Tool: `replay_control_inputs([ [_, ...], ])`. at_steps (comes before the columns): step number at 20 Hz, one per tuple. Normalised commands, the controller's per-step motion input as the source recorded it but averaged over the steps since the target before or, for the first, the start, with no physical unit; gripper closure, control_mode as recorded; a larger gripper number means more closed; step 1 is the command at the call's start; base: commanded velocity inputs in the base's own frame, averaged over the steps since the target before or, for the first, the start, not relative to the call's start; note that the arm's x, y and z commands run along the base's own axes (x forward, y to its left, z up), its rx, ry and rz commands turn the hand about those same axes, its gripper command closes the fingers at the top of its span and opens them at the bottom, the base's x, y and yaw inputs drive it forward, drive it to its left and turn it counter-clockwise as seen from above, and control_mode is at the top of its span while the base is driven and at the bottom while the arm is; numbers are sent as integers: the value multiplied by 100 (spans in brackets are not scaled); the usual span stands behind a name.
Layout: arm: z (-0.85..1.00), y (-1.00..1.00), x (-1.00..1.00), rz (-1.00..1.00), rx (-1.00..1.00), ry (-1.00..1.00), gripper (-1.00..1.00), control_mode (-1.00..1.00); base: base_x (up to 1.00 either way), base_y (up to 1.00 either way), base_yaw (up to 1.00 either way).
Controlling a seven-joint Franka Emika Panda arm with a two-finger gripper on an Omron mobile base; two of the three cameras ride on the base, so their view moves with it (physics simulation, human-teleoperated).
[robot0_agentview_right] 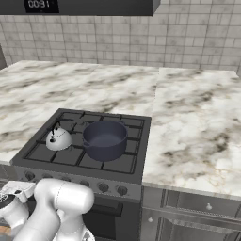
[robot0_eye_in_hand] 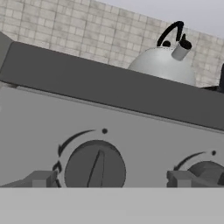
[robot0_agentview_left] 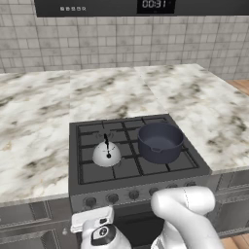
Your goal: Pick the kettle from the counter and place it on a stove burner. Then turn the burner on.
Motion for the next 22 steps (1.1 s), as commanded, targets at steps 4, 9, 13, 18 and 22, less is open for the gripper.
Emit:
replay_control_inputs([
  [4, 0, 0, 41, 9, 0, 8, -100, -100, 0, 0, 0],
  [9, -8, 0, 46, 9, 0, 3, -100, -100, 0, 0, 0],
  [13, -28, 1, 47, 7, 0, 0, -100, -100, 0, 0, 0],
  [18, -45, 8, 35, 4, 0, 0, -100, -100, 0, 0, 0],
  [22, -33, 11, 16, 1, 0, 0, 100, -100, 0, 0, 0],
])
